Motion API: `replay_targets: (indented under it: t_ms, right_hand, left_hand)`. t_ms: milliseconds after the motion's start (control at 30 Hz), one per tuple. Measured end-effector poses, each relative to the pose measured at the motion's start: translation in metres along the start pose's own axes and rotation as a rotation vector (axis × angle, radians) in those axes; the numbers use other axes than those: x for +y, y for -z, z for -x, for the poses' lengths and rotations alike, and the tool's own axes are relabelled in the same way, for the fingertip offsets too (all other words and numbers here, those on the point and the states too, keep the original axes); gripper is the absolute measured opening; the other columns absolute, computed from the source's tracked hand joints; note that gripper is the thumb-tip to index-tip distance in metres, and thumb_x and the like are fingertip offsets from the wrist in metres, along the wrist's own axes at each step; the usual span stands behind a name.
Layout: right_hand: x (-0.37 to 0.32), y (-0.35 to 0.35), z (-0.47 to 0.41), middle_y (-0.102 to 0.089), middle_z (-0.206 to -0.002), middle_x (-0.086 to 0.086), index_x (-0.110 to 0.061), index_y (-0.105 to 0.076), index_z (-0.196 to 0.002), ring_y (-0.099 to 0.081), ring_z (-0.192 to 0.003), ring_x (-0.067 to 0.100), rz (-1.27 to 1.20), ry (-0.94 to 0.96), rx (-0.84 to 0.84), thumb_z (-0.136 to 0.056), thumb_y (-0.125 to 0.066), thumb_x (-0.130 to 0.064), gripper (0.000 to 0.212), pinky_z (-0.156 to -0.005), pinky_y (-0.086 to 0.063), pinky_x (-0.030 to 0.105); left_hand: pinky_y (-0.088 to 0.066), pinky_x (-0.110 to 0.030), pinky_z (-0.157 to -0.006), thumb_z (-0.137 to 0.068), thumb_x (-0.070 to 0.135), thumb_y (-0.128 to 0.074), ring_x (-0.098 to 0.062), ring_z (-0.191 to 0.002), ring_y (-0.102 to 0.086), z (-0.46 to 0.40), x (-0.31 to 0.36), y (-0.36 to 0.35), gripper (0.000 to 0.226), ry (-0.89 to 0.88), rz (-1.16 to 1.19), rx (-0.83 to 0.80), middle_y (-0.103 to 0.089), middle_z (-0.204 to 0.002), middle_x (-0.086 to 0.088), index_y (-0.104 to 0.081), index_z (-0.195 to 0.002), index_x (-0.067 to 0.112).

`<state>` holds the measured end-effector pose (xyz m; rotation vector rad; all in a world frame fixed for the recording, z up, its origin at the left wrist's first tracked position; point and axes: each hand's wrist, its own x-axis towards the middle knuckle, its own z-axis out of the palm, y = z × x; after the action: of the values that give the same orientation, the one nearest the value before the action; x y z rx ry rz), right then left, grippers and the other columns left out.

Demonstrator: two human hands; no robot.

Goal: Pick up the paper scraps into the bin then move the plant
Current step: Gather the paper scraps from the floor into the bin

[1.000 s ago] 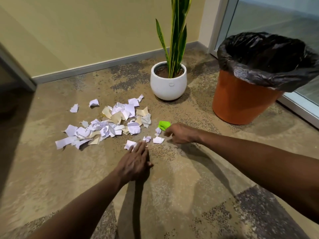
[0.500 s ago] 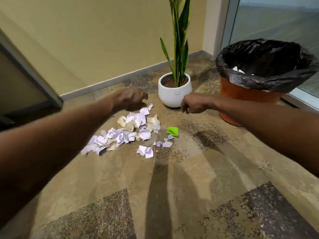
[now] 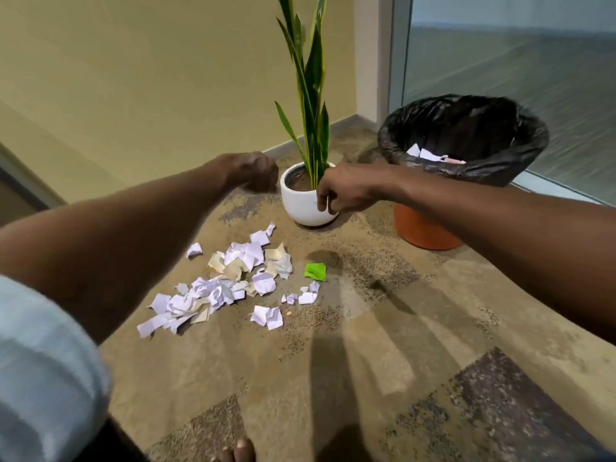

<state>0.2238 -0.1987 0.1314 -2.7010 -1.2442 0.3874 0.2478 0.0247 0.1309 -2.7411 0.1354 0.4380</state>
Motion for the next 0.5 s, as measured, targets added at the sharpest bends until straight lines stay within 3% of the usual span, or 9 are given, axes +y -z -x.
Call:
replay_targets:
  t_ms: [100, 167, 267, 433, 500]
  right_hand:
    - [-0.002, -0.006, 0.005, -0.065, -0.129, 0.007, -0.018, -0.069, -0.121, -0.063, -0.106, 0.025, 0.123, -0.026, -0.063, -0.090, -0.054, 0.000, 0.039, -0.090, -0.054, 0.037]
    - [0.001, -0.005, 0.006, -0.065, -0.128, 0.008, -0.018, -0.068, -0.123, -0.062, -0.107, 0.026, 0.182, -0.057, -0.117, -0.091, -0.057, -0.004, 0.037, -0.091, -0.053, 0.037]
    - [0.002, -0.002, -0.005, -0.067, -0.120, 0.007, -0.017, -0.068, -0.124, -0.063, -0.103, 0.025, 0.248, -0.111, -0.164, -0.092, -0.059, -0.007, 0.035, -0.088, -0.053, 0.035]
    - [-0.001, 0.002, -0.038, -0.063, -0.099, 0.003, -0.016, -0.069, -0.120, -0.060, -0.086, 0.021, 0.324, -0.158, -0.128, -0.090, -0.055, -0.001, 0.036, -0.069, -0.047, 0.029]
    - [-0.007, 0.001, -0.056, -0.066, -0.104, 0.004, -0.016, -0.068, -0.120, -0.059, -0.084, 0.018, 0.362, -0.156, -0.108, -0.091, -0.055, -0.001, 0.035, -0.066, -0.045, 0.027]
  left_hand:
    - [-0.054, -0.034, -0.070, -0.093, 0.032, -0.065, -0.024, -0.084, -0.064, -0.025, -0.005, -0.008, 0.034, 0.043, 0.123, -0.135, -0.070, -0.103, -0.011, -0.067, -0.115, 0.005]
    - [-0.053, -0.032, -0.061, -0.093, 0.036, -0.064, -0.021, -0.073, -0.063, -0.039, -0.007, -0.004, 0.036, 0.052, 0.177, -0.109, -0.069, -0.089, -0.008, -0.068, -0.110, 0.004]
    - [-0.051, -0.036, -0.073, -0.091, 0.033, -0.065, -0.024, -0.079, -0.060, -0.062, -0.012, -0.001, 0.032, -0.036, 0.170, 0.010, -0.068, -0.093, -0.008, -0.071, -0.108, 0.007]
    - [-0.051, -0.029, -0.060, -0.092, 0.040, -0.063, -0.016, -0.070, -0.063, -0.074, -0.007, -0.013, 0.019, -0.103, 0.220, -0.044, -0.065, -0.082, 0.000, -0.064, -0.099, 0.022]
    - [-0.056, -0.036, -0.077, -0.091, 0.041, -0.064, -0.020, -0.084, -0.067, -0.082, -0.009, -0.023, 0.029, -0.121, 0.290, -0.070, -0.067, -0.093, -0.001, -0.065, -0.111, 0.020]
